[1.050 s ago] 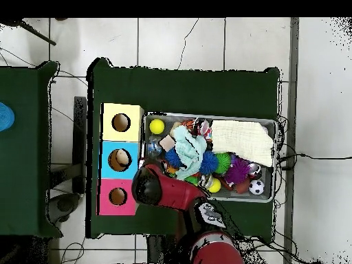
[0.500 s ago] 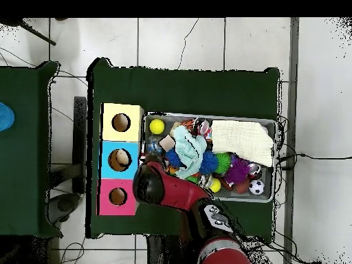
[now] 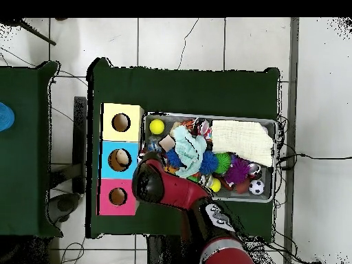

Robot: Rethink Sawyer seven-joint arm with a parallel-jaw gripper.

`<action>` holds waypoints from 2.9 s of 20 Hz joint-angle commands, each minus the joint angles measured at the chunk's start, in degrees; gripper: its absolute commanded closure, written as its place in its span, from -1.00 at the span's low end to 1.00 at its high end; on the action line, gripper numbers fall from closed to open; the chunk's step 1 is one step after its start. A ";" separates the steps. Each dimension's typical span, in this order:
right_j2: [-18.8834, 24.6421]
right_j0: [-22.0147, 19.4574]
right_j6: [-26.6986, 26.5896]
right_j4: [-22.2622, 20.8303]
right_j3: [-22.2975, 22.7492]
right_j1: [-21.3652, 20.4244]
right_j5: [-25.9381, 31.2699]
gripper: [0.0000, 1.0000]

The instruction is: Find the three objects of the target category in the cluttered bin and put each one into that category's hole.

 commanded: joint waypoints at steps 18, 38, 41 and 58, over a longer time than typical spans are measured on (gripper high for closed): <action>-2.34 3.41 10.12 0.03 -5.85 10.95 -8.70 -1.00; -3.80 2.33 10.16 -2.57 -7.18 12.71 -15.41 1.00; -3.94 2.33 10.19 -2.83 -7.01 11.95 -15.16 1.00; -9.09 6.83 6.11 0.65 -4.62 -0.54 3.89 1.00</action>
